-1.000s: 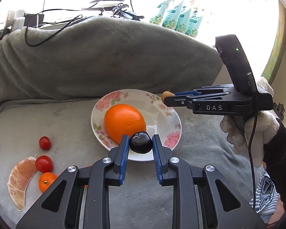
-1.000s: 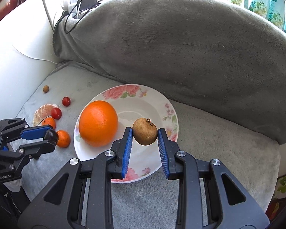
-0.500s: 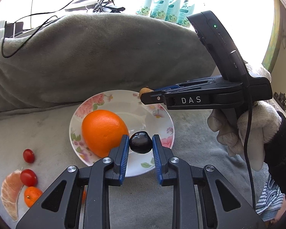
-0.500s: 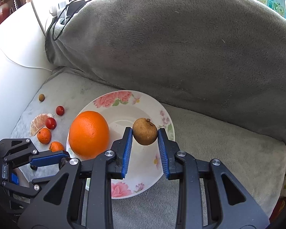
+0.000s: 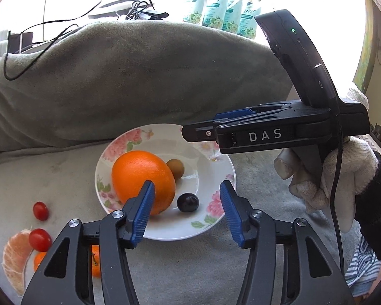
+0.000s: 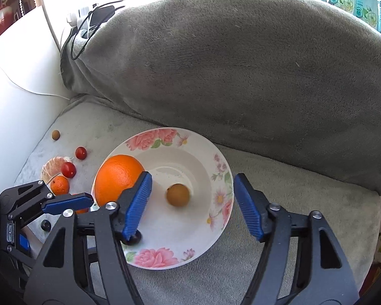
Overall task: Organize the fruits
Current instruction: 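Lift both grippers away from the plate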
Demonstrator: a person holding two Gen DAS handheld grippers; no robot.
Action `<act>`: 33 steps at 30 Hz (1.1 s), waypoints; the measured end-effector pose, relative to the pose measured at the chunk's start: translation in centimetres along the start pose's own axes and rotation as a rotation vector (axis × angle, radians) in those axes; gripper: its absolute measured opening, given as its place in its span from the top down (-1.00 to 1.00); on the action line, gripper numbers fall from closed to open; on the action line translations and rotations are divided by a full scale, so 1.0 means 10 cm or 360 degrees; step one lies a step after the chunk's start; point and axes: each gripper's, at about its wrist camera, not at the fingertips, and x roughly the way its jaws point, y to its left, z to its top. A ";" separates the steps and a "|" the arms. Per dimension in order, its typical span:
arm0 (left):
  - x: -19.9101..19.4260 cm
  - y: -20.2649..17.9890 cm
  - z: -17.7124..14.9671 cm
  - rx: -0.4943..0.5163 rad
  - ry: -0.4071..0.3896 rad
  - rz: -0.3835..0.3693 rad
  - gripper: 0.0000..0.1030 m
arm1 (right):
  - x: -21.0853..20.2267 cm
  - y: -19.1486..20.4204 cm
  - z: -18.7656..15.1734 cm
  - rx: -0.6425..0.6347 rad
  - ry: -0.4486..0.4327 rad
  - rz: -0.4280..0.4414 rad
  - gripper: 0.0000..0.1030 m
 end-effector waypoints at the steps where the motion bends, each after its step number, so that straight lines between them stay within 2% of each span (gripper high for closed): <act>1: 0.00 0.00 0.00 -0.0002 0.0000 0.0005 -0.20 | -0.01 0.00 0.01 0.0006 -0.0002 -0.0001 -0.38; 3: -0.01 0.01 -0.01 -0.0009 -0.0004 0.0006 -0.34 | -0.03 -0.02 0.01 0.0016 -0.0019 -0.0017 -0.53; 6: -0.05 0.01 -0.01 -0.0010 -0.0017 0.0013 -0.42 | -0.09 -0.03 0.02 0.0034 -0.0063 -0.0035 -0.74; 9: -0.06 -0.01 -0.01 -0.0003 -0.0021 0.0021 -0.53 | -0.11 -0.05 0.04 0.0050 -0.0066 -0.0045 -0.75; 13: -0.09 -0.01 0.00 -0.0006 -0.0028 0.0031 -0.53 | -0.13 -0.04 0.04 0.0050 -0.0062 -0.0069 -0.75; 24: -0.25 0.12 -0.04 -0.0027 -0.0063 0.0045 -0.53 | -0.22 0.06 0.03 0.0117 -0.0085 -0.0010 -0.75; 33: -0.54 0.35 -0.12 -0.0075 -0.0114 0.0097 -0.53 | -0.35 0.34 0.03 0.0095 -0.0110 0.0060 -0.75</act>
